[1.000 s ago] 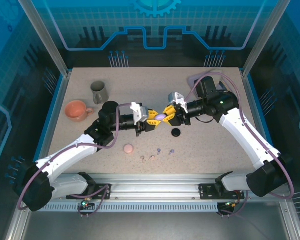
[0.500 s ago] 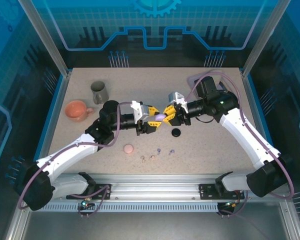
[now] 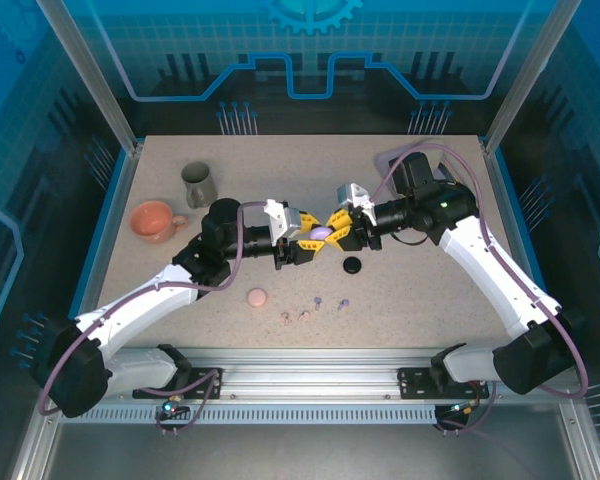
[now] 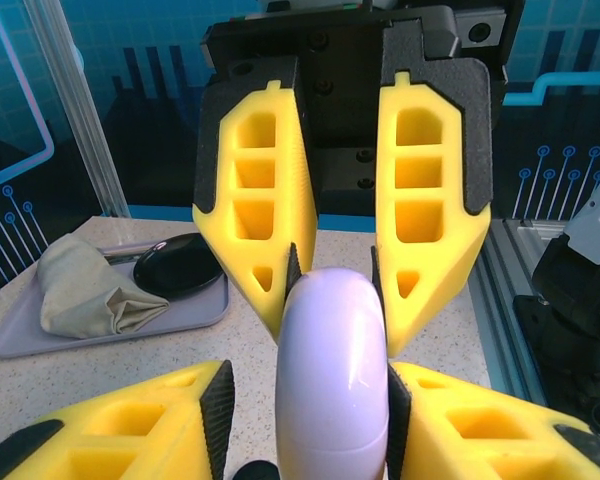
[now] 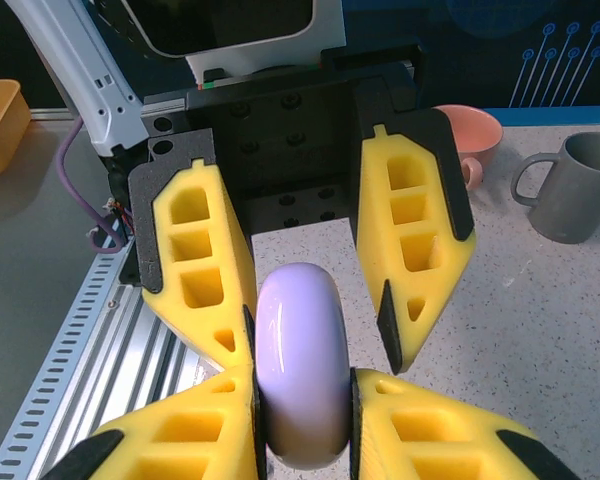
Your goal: Insert the wireless bluetooth earbuds into the charging case
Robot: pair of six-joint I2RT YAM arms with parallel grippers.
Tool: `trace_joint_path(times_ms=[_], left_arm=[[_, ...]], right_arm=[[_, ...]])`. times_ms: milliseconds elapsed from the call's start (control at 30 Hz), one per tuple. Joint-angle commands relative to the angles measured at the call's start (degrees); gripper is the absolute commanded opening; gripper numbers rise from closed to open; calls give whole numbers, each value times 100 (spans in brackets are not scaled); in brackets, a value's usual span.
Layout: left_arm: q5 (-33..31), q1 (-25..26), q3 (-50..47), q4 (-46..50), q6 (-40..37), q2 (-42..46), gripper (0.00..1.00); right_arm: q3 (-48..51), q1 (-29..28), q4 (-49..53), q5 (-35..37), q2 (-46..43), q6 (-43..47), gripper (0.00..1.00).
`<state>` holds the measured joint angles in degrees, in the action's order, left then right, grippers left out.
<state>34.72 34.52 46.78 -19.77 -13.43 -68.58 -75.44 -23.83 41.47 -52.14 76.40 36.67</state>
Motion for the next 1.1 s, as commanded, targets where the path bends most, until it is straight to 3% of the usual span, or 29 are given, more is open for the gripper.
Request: trace_joint_path(times_ms=[0, 133, 333, 600, 800, 1067], left_arm=[[0, 11, 156, 49, 52, -35, 44], [-5, 14, 155, 44, 51, -25, 42], [-6, 26, 215, 59, 43, -39, 27], [-102, 39, 235, 122, -44, -15, 8], [-141, 113, 331, 380, -278, -59, 7], [-114, 173, 384, 404, -328, -105, 6]], right_arm=[[-119, 81, -43, -218, -163, -107, 26], [-99, 94, -43, -229, -176, -108, 26], [-79, 92, -17, -183, -147, -131, 28], [-81, 163, 23, -78, -217, -160, 40], [-58, 196, -179, 18, -343, -296, 56], [-76, 98, -253, 247, -197, -320, 62]])
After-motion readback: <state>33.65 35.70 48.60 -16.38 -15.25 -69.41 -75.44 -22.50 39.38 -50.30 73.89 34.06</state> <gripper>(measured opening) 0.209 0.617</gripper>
